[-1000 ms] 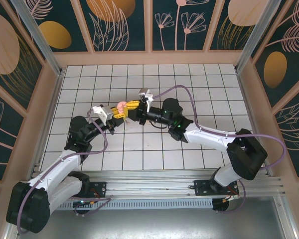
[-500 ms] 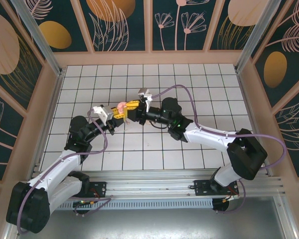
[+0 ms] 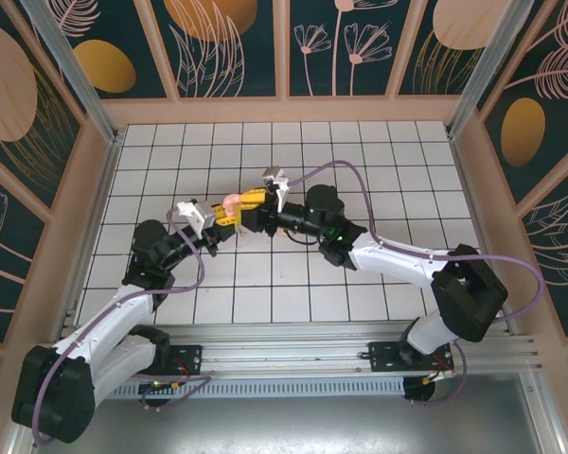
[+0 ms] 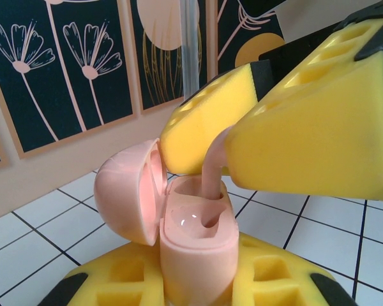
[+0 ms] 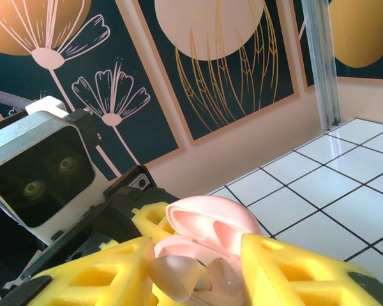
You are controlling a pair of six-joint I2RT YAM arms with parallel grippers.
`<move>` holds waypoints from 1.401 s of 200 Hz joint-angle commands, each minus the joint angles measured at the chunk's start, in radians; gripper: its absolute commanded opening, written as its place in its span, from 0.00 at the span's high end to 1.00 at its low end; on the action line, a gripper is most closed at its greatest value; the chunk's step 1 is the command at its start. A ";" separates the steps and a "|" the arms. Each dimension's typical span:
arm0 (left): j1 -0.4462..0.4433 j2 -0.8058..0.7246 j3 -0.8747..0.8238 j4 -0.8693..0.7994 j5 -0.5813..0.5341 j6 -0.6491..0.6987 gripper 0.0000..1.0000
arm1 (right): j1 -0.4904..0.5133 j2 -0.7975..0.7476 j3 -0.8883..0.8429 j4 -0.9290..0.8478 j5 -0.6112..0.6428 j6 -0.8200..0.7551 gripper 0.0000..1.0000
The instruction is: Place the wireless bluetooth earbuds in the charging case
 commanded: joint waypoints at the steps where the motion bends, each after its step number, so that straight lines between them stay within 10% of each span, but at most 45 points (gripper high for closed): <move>1: -0.004 -0.014 0.023 0.059 0.037 -0.006 0.93 | 0.007 -0.014 0.022 -0.027 0.028 -0.019 0.55; 280: -0.004 -0.010 0.021 0.044 0.016 0.007 0.92 | 0.003 -0.072 0.020 -0.082 0.111 0.036 0.31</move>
